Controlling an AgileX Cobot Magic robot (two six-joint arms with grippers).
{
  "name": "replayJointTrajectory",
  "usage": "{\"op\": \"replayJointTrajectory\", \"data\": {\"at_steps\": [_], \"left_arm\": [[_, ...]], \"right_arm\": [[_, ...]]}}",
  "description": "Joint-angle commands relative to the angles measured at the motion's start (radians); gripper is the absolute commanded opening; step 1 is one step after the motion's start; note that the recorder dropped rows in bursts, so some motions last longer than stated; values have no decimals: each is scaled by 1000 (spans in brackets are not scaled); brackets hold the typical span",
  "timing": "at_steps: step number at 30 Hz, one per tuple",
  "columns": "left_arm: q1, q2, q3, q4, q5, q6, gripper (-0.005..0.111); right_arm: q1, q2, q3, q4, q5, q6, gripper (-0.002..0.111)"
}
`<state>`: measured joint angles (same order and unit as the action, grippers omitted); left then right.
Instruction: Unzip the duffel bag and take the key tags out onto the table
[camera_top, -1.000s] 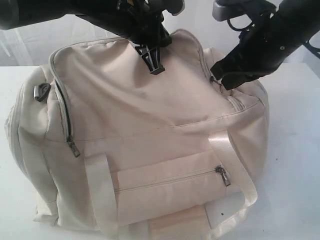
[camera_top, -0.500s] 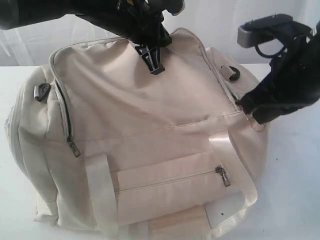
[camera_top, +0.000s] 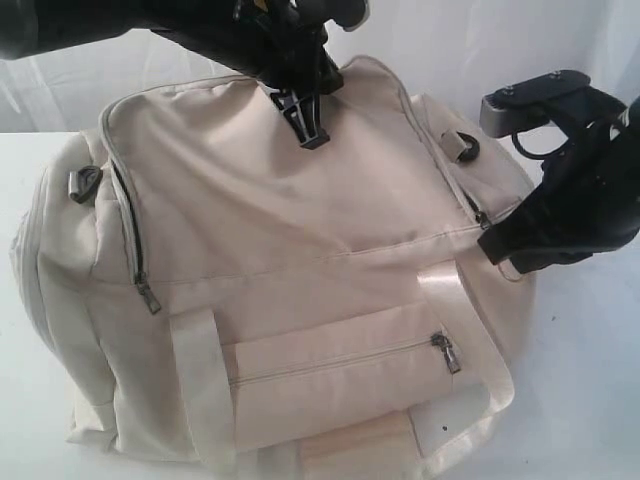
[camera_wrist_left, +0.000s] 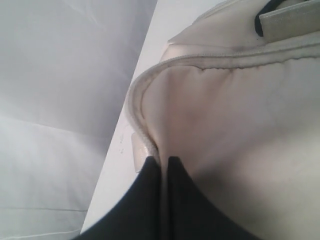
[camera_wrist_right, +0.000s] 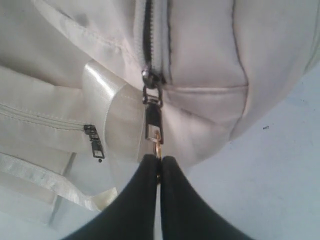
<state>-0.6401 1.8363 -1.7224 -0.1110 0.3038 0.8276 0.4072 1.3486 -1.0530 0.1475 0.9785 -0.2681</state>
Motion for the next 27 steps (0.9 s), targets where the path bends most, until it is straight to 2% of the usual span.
{"op": "replayJointTrajectory", "data": {"at_steps": [1,4,8,10,14,18,22,27], "left_arm": [[-1,-14,-5,0,29,-10,0],[-1,-14,-5,0,38,-10,0],[-1,-14,-5,0,38,-10,0],[-1,-21,-5,0,45,-10,0],[-1,-64,-11,-39,134,-18,0],[-1,-111,-51,-64,359,-51,0],[-1,-138,-83,-208,607,-51,0],[-1,-149,-83,-419,822,-51,0]], "right_arm": [[1,-22,6,-11,-44,7,4],[1,-45,6,-2,-54,12,19],[1,-87,6,-2,-63,12,51],[1,-110,6,-2,-71,12,58],[1,-164,6,-7,-110,36,57],[1,-213,6,-10,-147,65,54],[1,-245,6,1,-150,94,53],[1,-264,8,69,-92,98,53]]}}
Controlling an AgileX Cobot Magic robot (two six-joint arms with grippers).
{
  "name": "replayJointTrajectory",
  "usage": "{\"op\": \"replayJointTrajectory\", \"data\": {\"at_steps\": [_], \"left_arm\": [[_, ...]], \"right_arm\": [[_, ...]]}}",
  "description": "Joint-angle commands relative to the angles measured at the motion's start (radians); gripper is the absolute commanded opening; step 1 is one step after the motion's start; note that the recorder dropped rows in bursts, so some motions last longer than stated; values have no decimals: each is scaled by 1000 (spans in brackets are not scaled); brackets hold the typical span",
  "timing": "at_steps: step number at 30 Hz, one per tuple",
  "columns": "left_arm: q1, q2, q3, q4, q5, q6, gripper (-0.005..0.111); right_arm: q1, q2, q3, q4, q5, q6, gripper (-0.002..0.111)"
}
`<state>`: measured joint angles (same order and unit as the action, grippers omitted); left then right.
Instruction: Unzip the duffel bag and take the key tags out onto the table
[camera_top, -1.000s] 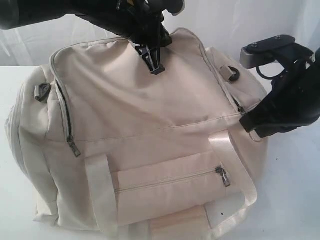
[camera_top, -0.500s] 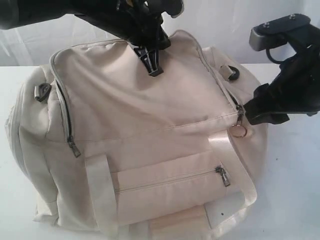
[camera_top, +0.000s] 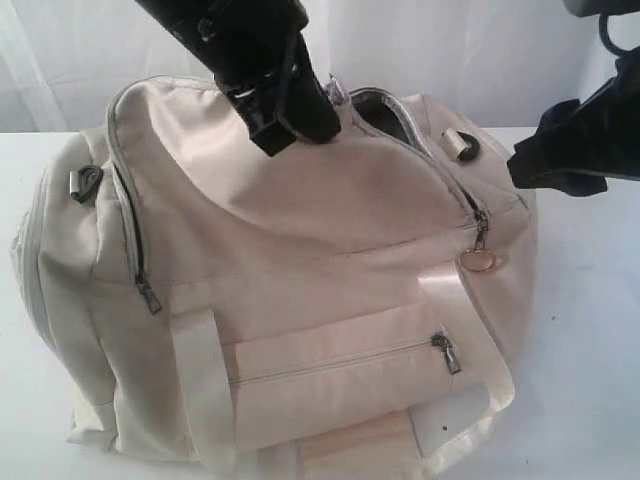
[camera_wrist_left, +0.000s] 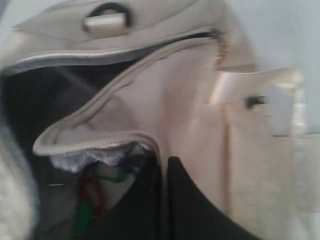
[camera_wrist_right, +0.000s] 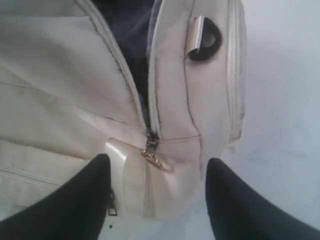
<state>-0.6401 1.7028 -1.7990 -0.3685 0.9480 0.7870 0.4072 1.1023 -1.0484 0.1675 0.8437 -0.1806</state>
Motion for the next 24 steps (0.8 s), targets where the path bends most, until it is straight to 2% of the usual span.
{"op": "replayJointTrajectory", "data": {"at_steps": [1,4,8,10,13,18,19,21,24], "left_arm": [[-1,-16,-6,-193,218,-11,0],[-1,-16,-6,-253,273,-36,0],[-1,-17,9,-256,273,-268,0],[-1,-17,27,-231,273,-306,2],[-1,-17,68,-213,273,-369,16],[-13,-17,145,-231,273,-418,57],[-24,-20,157,-237,273,-420,62],[-58,-23,182,-238,273,-420,70],[-113,-29,202,-230,273,-418,73]], "right_arm": [[1,-18,3,65,58,10,53],[1,-18,3,91,105,10,53],[1,-20,3,125,144,3,53],[1,-24,3,147,158,3,53],[1,-32,3,168,175,3,53],[1,-49,3,181,198,3,53],[1,-54,3,181,198,3,53],[1,-63,3,185,196,3,53],[1,-67,3,203,196,3,53]]}}
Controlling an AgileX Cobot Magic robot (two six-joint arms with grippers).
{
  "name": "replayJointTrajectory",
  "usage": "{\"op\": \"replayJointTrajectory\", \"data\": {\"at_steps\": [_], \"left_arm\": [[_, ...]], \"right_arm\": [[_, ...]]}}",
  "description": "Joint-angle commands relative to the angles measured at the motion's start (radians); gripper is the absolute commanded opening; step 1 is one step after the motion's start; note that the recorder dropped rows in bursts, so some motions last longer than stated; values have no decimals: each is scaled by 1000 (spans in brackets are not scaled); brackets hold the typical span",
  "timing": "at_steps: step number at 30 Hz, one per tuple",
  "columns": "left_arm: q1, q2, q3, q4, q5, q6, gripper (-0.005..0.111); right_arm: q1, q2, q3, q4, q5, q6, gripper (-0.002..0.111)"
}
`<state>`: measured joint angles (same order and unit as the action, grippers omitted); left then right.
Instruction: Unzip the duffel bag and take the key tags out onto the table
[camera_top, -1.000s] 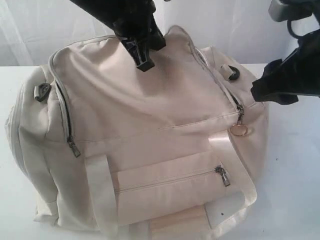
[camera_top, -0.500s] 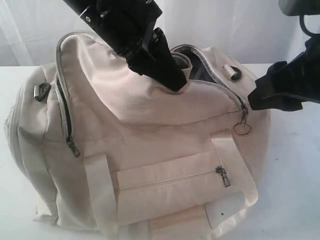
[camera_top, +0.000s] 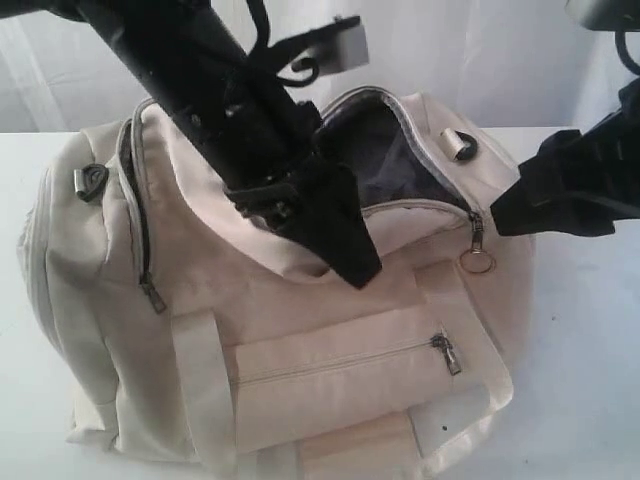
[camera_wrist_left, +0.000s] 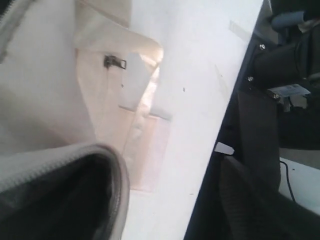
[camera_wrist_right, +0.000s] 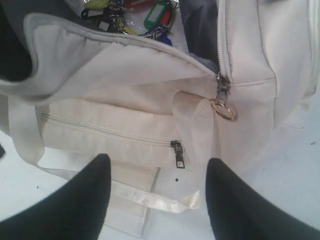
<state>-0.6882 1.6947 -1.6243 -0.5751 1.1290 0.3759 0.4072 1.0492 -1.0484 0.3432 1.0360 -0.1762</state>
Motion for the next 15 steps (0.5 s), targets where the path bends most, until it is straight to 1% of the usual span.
{"op": "replayJointTrajectory", "data": {"at_steps": [1,5,9,12,15], "left_arm": [[-82,-24,29,-23,92,-7,73],[-124,-69,29,-21,92,-61,73],[-160,-160,29,29,92,-119,73],[-163,-221,31,72,92,-192,73],[-163,-283,67,74,92,-226,73]], "right_arm": [[1,-15,3,30,4,-2,53],[1,-20,3,41,13,-2,53],[1,-23,3,41,17,-2,53],[1,-23,3,41,17,-2,53],[1,-23,3,41,-16,-10,52]]}}
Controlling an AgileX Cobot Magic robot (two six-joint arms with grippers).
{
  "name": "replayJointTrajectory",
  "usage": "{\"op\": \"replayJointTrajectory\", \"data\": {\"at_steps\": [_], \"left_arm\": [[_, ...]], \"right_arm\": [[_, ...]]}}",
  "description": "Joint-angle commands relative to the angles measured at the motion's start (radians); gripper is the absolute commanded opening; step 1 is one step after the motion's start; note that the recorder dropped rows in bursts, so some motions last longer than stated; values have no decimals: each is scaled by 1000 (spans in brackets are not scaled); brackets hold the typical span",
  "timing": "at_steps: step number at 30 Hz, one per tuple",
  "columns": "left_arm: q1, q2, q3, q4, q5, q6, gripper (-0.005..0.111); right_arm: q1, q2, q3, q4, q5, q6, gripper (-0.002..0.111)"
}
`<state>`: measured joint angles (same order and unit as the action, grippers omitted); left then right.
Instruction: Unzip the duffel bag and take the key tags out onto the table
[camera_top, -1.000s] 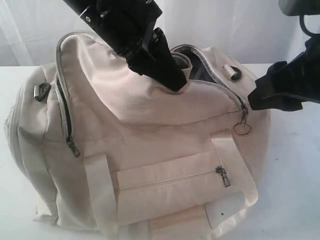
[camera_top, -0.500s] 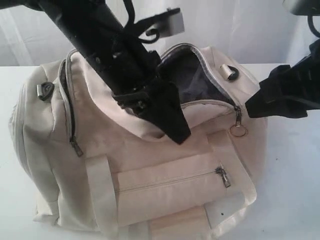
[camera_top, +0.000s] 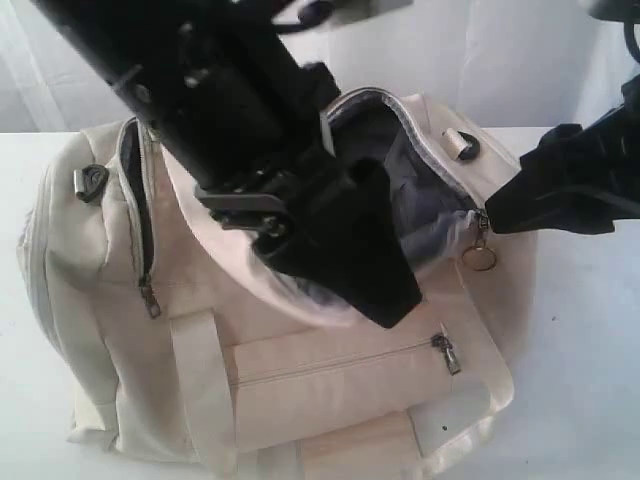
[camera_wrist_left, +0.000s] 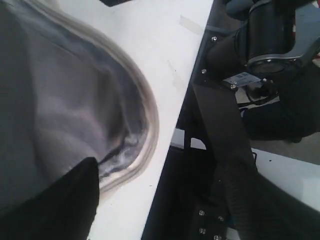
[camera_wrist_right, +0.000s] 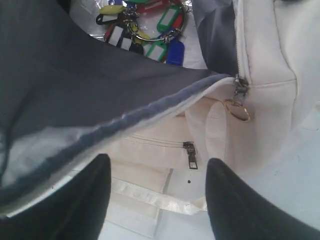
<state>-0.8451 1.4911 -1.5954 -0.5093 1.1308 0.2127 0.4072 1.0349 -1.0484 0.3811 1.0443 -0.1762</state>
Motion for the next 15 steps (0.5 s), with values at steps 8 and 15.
{"op": "replayJointTrajectory", "data": {"at_steps": [8,15], "left_arm": [[-6,-212,202,25,90,-116,73],[-6,-388,238,332,90,-291,73]], "right_arm": [[1,-6,3,8,-425,-30,52],[1,-6,3,6,-409,-145,52]]}}
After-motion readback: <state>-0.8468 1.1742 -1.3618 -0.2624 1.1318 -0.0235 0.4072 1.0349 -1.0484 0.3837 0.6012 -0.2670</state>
